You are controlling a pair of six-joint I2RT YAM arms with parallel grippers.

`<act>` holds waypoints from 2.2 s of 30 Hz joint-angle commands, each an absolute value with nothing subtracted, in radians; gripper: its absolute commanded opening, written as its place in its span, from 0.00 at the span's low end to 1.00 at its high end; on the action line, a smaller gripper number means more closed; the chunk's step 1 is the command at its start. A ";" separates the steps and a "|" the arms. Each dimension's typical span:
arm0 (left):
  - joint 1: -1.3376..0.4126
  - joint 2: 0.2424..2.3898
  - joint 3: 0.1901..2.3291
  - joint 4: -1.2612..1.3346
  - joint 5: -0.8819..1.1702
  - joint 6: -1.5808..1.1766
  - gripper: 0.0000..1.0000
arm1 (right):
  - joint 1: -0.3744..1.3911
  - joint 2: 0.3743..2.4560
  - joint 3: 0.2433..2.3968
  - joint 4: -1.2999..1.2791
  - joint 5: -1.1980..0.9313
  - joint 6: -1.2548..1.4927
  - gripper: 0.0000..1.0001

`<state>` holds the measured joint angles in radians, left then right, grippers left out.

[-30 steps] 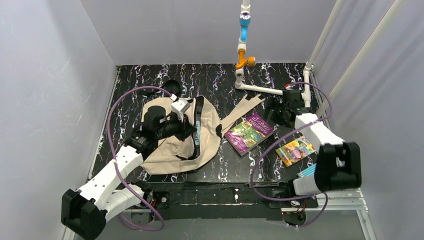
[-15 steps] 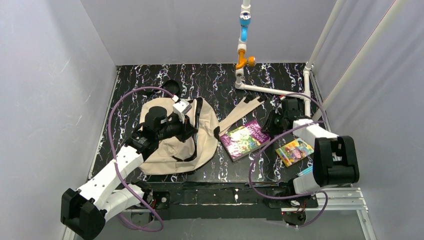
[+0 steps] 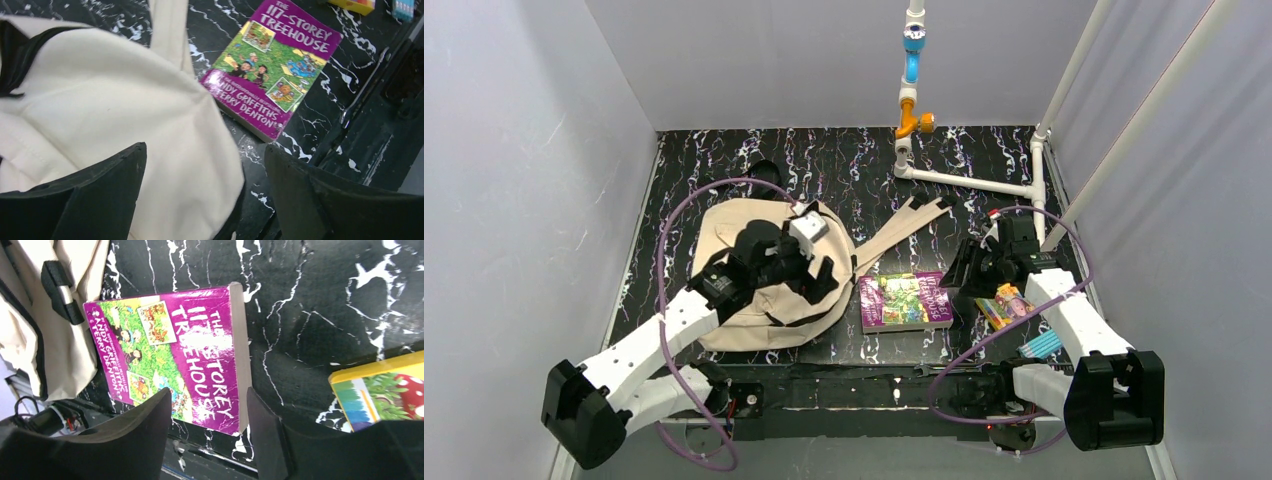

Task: Pack the student bag
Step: Pick up the book from the center of the board.

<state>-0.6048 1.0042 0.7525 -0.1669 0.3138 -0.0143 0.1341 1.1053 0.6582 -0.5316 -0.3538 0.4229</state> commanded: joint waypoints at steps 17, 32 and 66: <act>-1.177 1.593 0.948 0.021 -0.033 0.490 0.83 | 0.117 1.016 0.732 -0.526 -0.072 0.499 0.85; -1.177 1.714 0.982 0.033 -0.134 0.457 0.08 | 0.088 1.083 0.649 -0.471 -0.223 0.487 0.95; -1.154 1.557 1.296 0.011 -0.297 0.559 0.00 | -0.102 1.314 0.642 -0.368 -0.709 0.464 0.98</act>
